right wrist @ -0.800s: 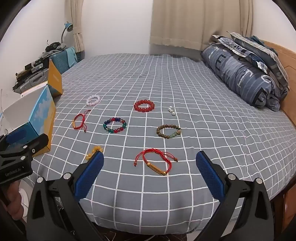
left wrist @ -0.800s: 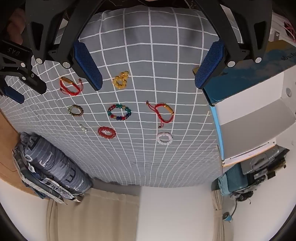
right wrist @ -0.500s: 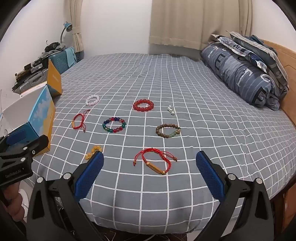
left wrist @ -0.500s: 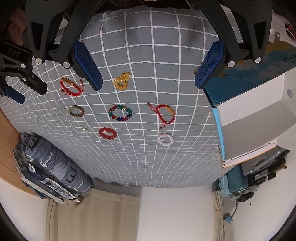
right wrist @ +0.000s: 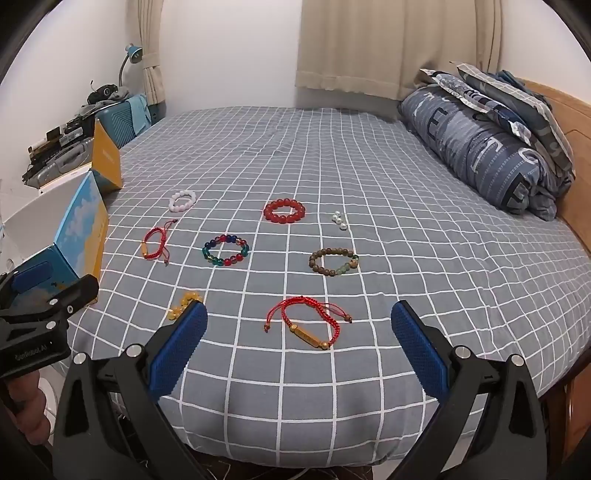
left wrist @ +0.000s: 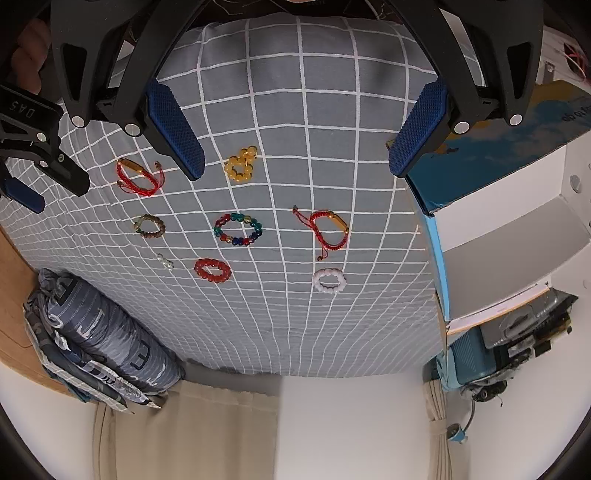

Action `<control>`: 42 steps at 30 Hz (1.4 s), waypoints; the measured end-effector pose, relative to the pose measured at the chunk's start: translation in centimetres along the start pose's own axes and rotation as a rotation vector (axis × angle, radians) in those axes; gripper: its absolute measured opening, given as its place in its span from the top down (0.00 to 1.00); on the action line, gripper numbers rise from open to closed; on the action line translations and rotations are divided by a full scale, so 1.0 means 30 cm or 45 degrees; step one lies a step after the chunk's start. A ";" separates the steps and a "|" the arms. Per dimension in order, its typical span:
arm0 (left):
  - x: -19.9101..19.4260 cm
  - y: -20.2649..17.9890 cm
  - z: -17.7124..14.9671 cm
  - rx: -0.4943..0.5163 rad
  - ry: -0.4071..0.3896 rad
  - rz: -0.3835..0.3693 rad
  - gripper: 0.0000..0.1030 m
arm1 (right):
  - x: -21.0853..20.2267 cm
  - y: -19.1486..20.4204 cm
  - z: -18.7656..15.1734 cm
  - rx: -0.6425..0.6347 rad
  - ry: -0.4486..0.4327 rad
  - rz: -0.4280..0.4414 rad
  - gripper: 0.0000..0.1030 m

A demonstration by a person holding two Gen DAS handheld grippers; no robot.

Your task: Organize jewelry

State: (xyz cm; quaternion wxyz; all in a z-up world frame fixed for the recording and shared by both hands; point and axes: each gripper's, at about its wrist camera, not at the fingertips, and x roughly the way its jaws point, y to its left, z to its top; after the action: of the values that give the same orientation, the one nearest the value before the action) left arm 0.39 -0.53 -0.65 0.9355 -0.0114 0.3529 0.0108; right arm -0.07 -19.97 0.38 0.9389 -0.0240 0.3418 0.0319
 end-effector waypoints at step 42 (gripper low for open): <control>-0.001 -0.013 -0.010 0.026 0.005 0.002 0.06 | -0.002 0.004 0.007 0.005 0.009 -0.011 0.07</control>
State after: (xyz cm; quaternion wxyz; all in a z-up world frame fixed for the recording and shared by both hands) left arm 0.19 -0.92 -0.86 0.9349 -0.0016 0.3547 0.0079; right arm 0.00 -19.84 0.58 0.9378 -0.0238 0.3452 0.0270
